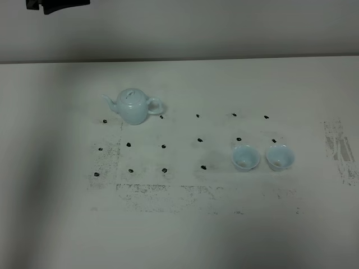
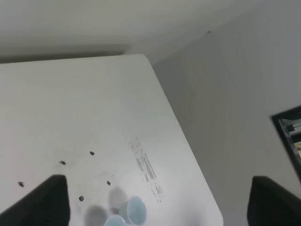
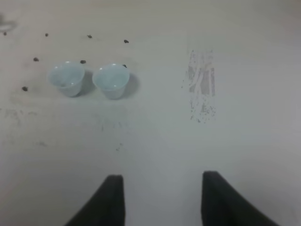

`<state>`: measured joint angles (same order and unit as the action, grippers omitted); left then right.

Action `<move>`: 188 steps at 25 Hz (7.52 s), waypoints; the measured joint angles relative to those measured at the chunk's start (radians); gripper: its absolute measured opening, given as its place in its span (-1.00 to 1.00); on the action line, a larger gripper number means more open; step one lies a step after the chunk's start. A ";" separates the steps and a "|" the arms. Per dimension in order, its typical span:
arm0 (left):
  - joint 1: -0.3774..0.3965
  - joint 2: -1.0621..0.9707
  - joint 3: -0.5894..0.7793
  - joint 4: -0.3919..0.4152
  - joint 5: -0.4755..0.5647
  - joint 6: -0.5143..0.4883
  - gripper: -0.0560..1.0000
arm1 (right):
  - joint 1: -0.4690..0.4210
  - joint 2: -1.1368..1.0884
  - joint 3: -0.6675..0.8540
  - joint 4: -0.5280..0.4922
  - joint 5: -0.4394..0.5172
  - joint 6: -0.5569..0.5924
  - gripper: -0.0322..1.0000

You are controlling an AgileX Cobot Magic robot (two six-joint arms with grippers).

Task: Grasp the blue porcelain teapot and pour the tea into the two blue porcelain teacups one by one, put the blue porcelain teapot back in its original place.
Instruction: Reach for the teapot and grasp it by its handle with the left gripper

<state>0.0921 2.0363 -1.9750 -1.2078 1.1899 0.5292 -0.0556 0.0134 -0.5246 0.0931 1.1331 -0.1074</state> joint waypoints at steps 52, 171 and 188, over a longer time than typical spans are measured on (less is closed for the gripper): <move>-0.677 0.364 -0.079 1.910 -0.305 -0.563 0.22 | 0.036 0.000 0.000 0.076 0.000 0.000 -0.35; -0.678 0.171 0.329 1.708 -0.339 -0.565 0.22 | 0.036 0.000 0.000 0.079 0.000 0.000 -0.35; -0.712 0.171 0.329 1.740 -0.356 -0.616 0.22 | 0.036 0.000 0.000 0.079 0.000 0.000 -0.35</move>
<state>-0.6200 2.2076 -1.6465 0.5320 0.8342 -0.0864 -0.0194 0.0134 -0.5246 0.1724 1.1331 -0.1074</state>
